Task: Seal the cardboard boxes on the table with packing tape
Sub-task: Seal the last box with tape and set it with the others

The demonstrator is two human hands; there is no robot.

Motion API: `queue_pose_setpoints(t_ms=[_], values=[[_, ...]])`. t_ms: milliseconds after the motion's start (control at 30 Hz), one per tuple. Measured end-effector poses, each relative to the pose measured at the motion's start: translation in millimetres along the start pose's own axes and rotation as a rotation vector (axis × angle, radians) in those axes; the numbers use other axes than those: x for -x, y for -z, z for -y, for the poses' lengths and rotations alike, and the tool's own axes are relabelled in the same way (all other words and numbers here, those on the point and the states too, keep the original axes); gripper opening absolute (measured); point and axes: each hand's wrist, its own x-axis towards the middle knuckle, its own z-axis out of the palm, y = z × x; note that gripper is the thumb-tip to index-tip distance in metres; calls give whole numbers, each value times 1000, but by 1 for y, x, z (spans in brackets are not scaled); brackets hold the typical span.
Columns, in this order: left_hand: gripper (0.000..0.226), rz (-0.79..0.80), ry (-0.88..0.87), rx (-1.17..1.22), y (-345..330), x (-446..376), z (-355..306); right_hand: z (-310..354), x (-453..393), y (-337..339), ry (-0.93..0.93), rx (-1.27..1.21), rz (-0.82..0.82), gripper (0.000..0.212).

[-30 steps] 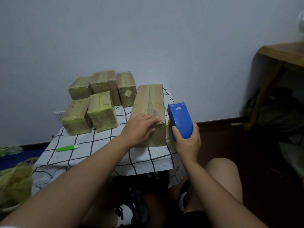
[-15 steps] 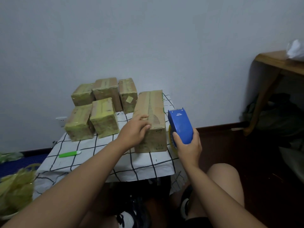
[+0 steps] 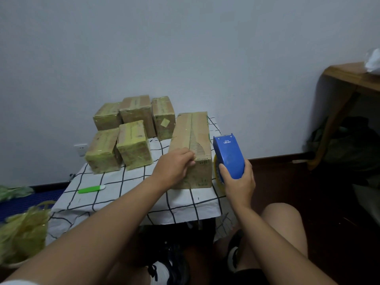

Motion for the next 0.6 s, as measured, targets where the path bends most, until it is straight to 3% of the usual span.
queue_pose_setpoints(t_ms=[133,367,600], values=[[10,-41,-13,1,-4,3,-3,-1,0,0,-3,1,13,65],[9,29,-28,25,-4,2,2,0,0,0,0,6,14,63],[19,22,-49,-54,-5,6,3,0,0,0,-3,13,11,62]])
